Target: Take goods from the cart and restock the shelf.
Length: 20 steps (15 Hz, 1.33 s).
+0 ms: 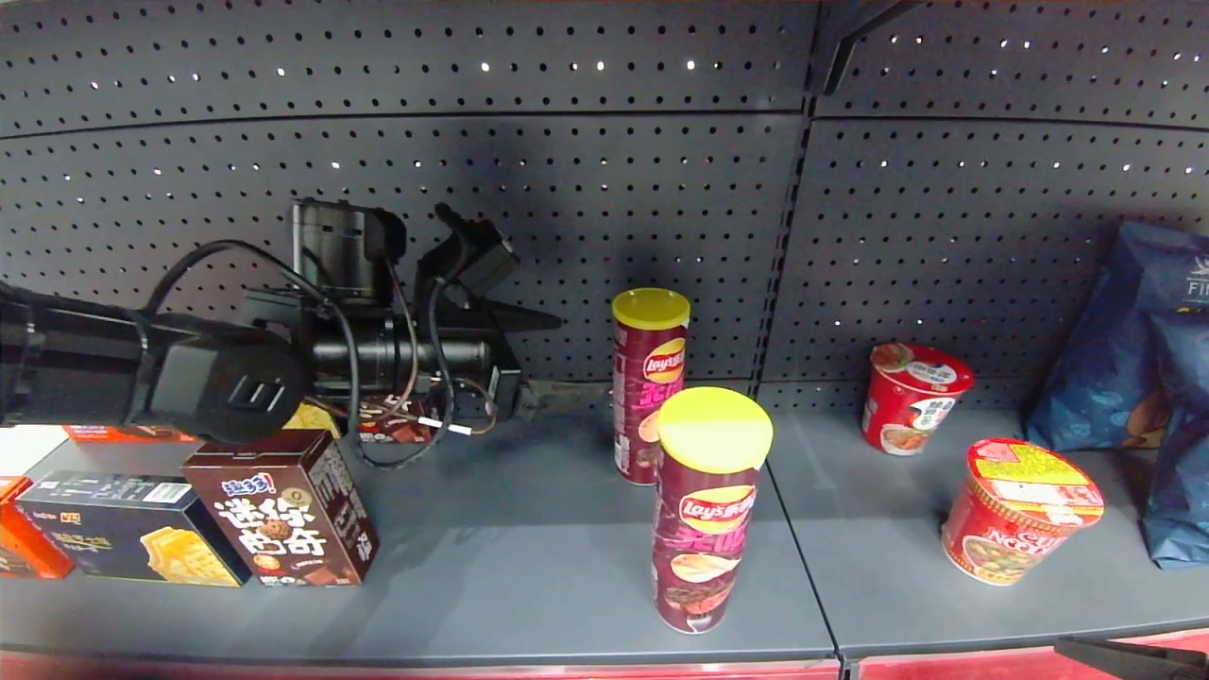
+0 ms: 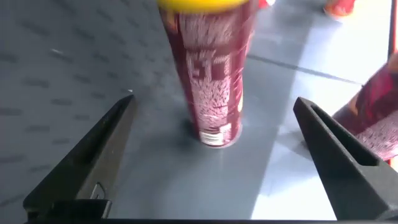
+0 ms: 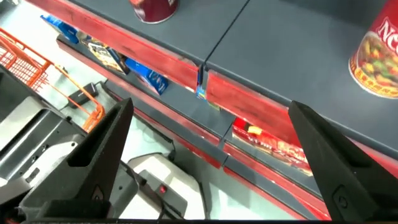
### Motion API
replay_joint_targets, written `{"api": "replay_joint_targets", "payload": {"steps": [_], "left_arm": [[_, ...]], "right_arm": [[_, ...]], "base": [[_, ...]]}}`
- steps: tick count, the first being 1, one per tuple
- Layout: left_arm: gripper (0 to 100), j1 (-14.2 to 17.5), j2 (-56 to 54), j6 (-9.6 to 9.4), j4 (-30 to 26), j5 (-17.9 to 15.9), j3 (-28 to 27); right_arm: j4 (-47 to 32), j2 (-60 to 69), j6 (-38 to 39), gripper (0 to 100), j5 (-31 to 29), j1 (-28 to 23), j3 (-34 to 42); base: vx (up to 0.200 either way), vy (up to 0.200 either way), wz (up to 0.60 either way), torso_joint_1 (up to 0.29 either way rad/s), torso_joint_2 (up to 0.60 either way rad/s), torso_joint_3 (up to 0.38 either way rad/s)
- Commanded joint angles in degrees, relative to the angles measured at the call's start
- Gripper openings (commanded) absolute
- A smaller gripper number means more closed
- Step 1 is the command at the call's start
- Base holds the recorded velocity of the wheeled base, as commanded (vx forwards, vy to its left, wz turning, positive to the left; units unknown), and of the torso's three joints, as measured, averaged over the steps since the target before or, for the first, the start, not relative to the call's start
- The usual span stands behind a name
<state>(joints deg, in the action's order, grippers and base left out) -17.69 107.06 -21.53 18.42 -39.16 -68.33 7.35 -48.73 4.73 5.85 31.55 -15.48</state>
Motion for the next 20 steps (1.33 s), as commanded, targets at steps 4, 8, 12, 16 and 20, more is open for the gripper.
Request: {"api": "replay_joint_targets", "payload": {"steps": [4, 8, 12, 16, 20], "left_arm": [[100, 0.5, -8.6, 0.00, 0.6, 2.0, 9.0], [100, 0.6, -11.0, 0.00, 2.0, 6.5, 11.6], [100, 1.1, -17.1, 0.00, 1.2, 10.4, 15.0], [100, 1.1, -18.5, 0.52, 1.6, 14.5, 14.6], [100, 2.4, -19.5, 0.79, 2.1, 16.4, 14.4]], "right_arm": [[0.3, -13.7, -0.1, 100, -0.3, 0.4, -9.6], [0.4, -19.0, -0.4, 100, -3.9, 0.6, -11.4], [3.4, -28.2, 0.1, 100, -8.4, 1.6, -16.2], [4.7, -35.9, 5.6, 100, -14.6, 5.1, -21.9], [4.6, -41.1, 5.6, 100, -16.7, 5.8, -25.3]], "base": [[0.000, 0.000, 0.00, 0.000, 0.00, 0.000], [0.000, 0.000, 0.00, 0.000, 0.00, 0.000], [0.000, 0.000, 0.00, 0.000, 0.00, 0.000], [0.000, 0.000, 0.00, 0.000, 0.00, 0.000], [0.000, 0.000, 0.00, 0.000, 0.00, 0.000]]}}
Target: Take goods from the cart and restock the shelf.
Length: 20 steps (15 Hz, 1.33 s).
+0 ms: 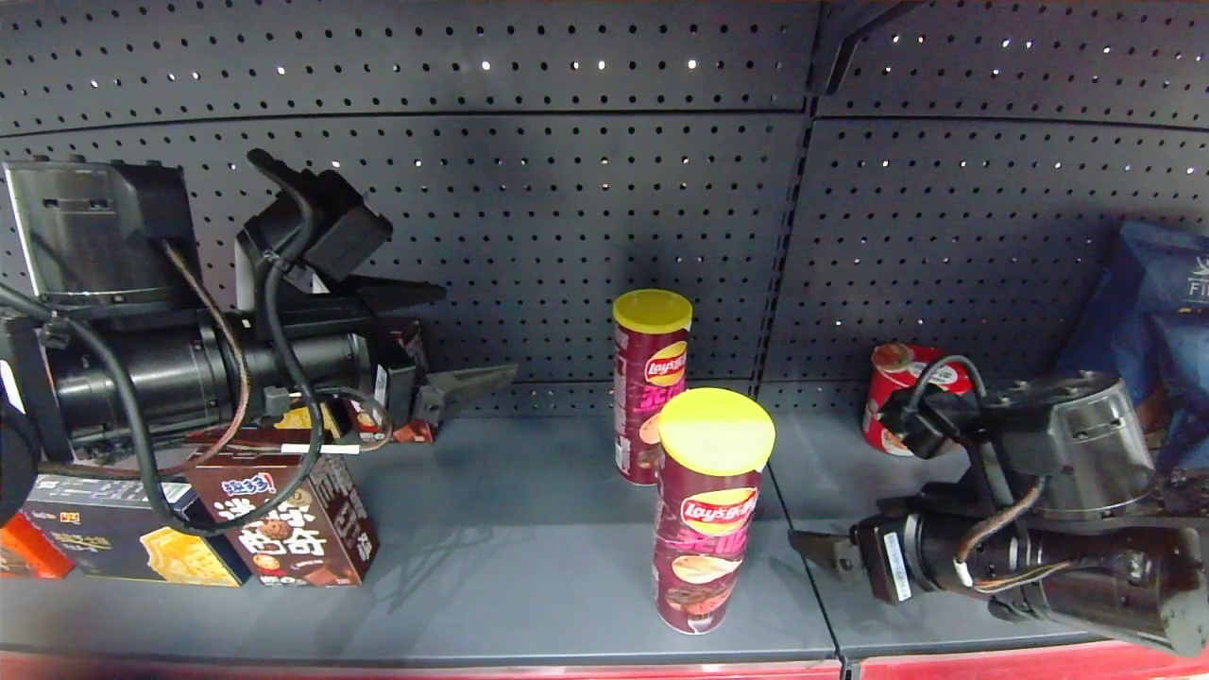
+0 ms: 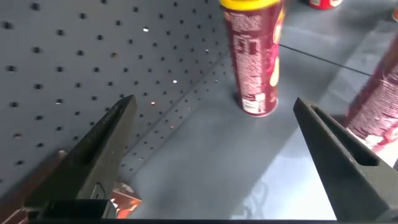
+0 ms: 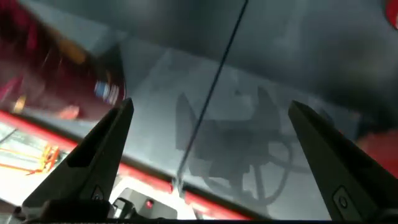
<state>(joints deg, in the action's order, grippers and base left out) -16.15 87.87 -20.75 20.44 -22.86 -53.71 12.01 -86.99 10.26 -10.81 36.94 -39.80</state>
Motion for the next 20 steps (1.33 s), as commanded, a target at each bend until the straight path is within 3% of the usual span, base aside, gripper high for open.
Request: {"api": "replay_joint_targets", "payload": {"steps": [1, 7, 20], "left_arm": [[100, 1.5, -0.3, -0.08, 0.0, 0.1, -0.3], [100, 1.7, -0.3, -0.08, 1.2, 0.1, 0.4], [100, 1.7, -0.4, -0.08, 1.7, 0.0, 1.9]], "right_arm": [[-0.1, -3.2, 0.0, 100, -0.1, 1.0, -1.0], [0.1, -8.4, 0.1, 100, -0.4, 2.8, -6.1], [0.4, -8.0, 0.6, 100, -0.3, 3.1, -6.1]], "base": [[0.000, 0.000, 0.00, 0.000, 0.00, 0.000], [0.000, 0.000, 0.00, 0.000, 0.00, 0.000], [0.000, 0.000, 0.00, 0.000, 0.00, 0.000]]}}
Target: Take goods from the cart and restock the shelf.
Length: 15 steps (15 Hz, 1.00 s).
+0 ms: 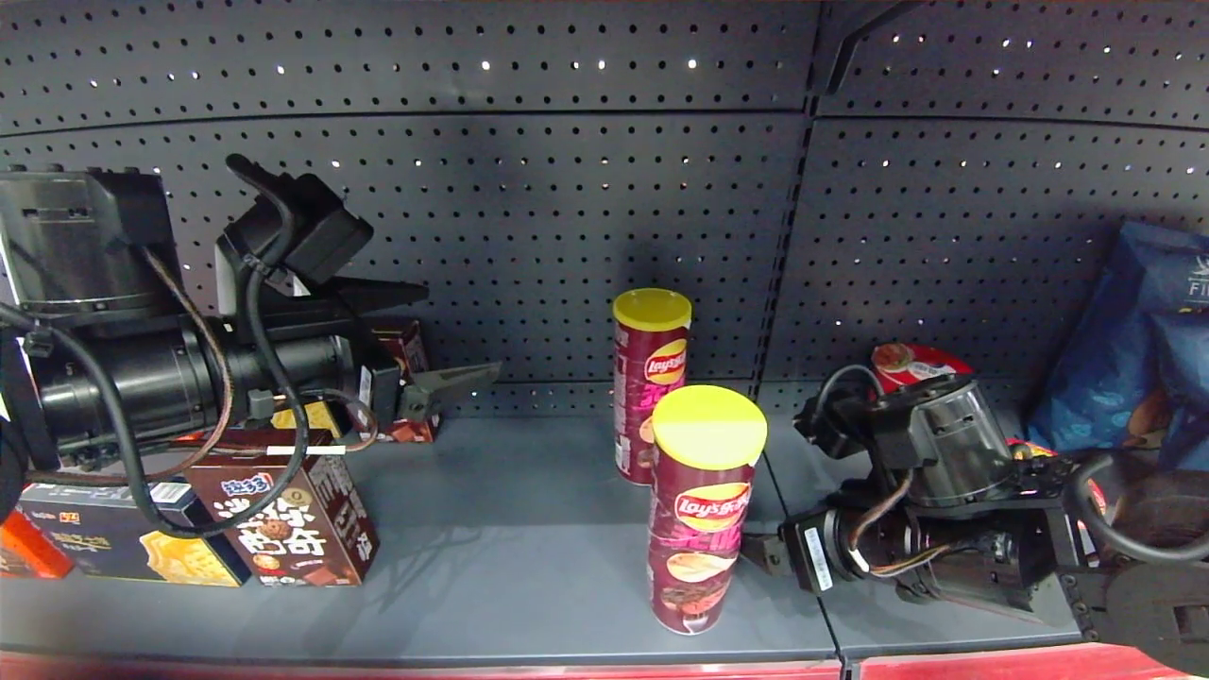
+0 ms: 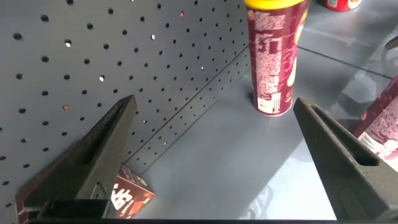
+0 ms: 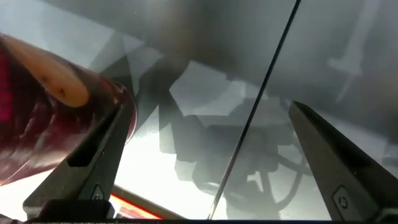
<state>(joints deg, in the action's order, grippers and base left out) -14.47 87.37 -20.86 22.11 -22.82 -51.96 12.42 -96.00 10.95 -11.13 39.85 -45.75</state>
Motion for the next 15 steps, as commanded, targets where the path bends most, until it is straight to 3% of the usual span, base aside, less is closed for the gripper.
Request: {"api": "replay_joint_targets", "payload": {"steps": [1, 15], "left_arm": [[100, 0.1, 0.1, 0.03, 0.0, 0.1, 0.0], [100, 1.1, 0.0, 0.03, 0.0, 0.0, 0.5]], "right_arm": [[0.0, 1.0, 0.0, 100, 0.1, 0.4, -0.2], [0.1, -1.6, 0.0, 100, 0.3, 2.4, -2.4]], "base": [[0.000, 0.000, 0.00, 0.000, 0.00, 0.000], [0.000, 0.000, 0.00, 0.000, 0.00, 0.000]]}}
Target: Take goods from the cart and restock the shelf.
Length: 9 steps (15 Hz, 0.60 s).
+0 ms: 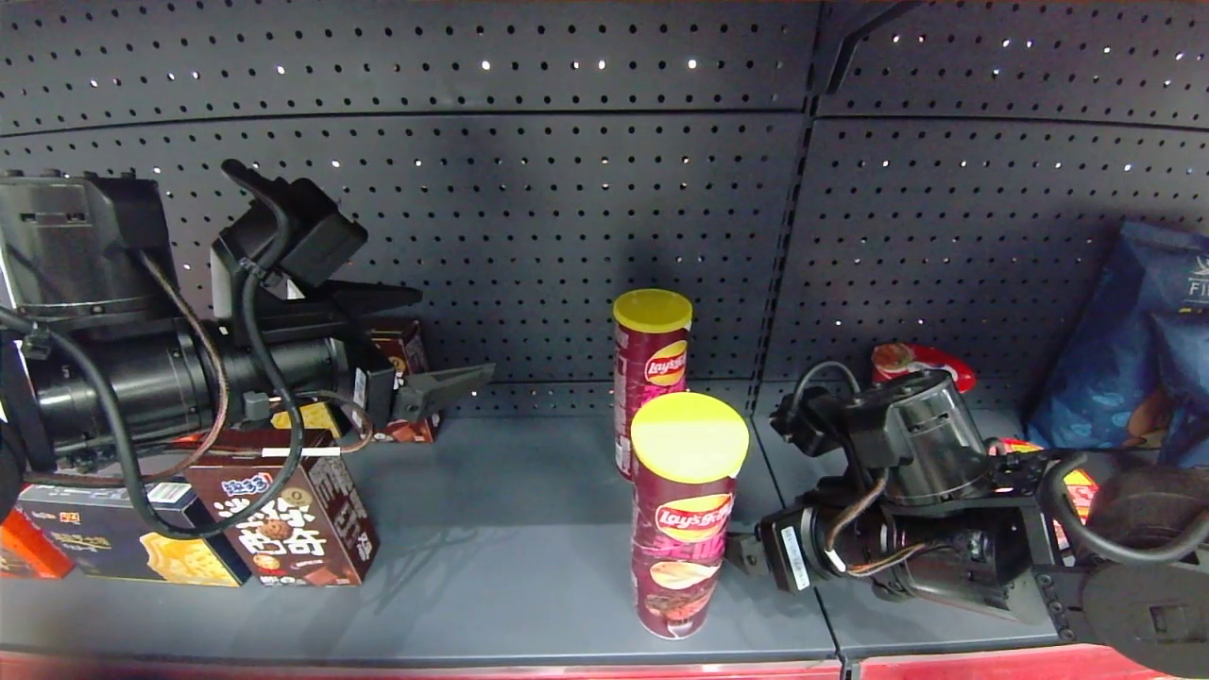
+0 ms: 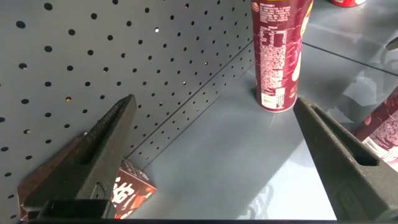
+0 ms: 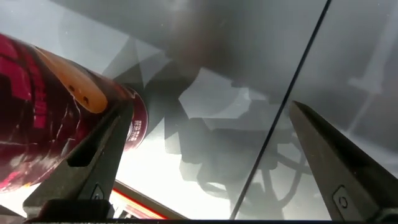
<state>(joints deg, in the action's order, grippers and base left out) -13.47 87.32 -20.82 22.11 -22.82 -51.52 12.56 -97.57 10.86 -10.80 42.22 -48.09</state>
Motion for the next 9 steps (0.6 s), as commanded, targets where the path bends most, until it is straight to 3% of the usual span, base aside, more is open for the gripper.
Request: {"api": "replay_joint_targets", "payload": {"steps": [1, 9], "left_arm": [[100, 0.4, 0.0, -0.01, 0.0, 0.0, 0.0], [100, 0.6, 0.0, -0.10, 0.1, -0.1, 0.6]], "right_arm": [[0.0, -0.1, -0.1, 100, 0.0, 0.2, -0.2], [0.2, -1.1, 0.1, 100, 0.0, 0.9, -0.4]], "base": [[0.000, 0.000, 0.00, 0.000, 0.00, 0.000], [0.000, 0.000, 0.00, 0.000, 0.00, 0.000]]}}
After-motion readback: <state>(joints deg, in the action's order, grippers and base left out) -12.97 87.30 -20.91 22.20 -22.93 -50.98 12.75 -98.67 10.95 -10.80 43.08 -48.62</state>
